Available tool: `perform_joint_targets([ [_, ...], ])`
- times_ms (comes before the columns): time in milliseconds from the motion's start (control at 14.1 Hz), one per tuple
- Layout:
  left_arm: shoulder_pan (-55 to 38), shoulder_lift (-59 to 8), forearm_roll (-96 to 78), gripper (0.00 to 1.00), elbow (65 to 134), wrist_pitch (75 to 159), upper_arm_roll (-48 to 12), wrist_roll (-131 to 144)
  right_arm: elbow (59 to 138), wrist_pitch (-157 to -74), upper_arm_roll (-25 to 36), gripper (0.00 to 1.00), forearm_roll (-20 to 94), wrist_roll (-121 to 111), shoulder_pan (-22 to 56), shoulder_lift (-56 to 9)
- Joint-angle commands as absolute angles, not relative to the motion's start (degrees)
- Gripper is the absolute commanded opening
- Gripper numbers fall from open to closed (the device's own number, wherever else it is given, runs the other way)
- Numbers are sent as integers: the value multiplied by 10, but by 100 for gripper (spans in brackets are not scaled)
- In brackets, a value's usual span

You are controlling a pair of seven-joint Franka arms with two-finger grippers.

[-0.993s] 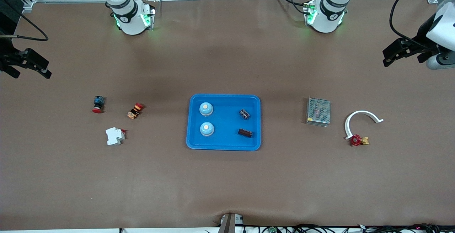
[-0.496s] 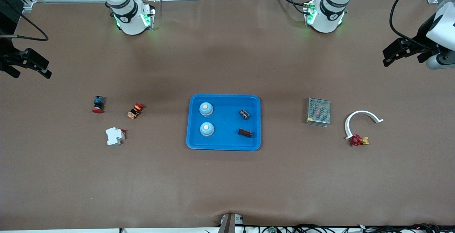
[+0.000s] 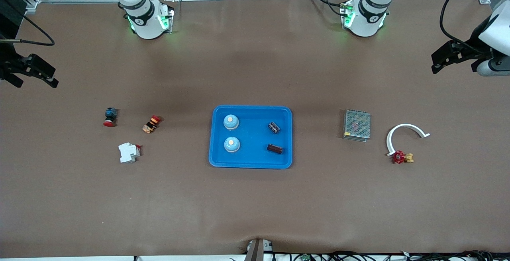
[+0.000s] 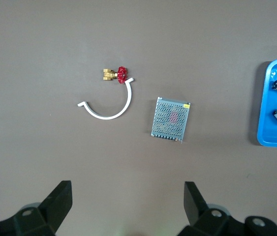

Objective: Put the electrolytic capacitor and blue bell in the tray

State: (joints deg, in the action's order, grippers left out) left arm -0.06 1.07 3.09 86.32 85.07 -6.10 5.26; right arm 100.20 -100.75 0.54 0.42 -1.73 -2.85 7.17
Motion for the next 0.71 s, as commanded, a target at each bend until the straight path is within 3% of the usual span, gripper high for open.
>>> perform_joint_targets([
  [0, 3, 18, 15, 100, 856, 843, -60, 40, 1003, -1001, -2, 100, 4, -16, -36, 81],
  [638, 0, 18, -10, 100, 853, 834, -61, 47, 1003, -1001, -2, 100, 4, -16, -37, 81],
])
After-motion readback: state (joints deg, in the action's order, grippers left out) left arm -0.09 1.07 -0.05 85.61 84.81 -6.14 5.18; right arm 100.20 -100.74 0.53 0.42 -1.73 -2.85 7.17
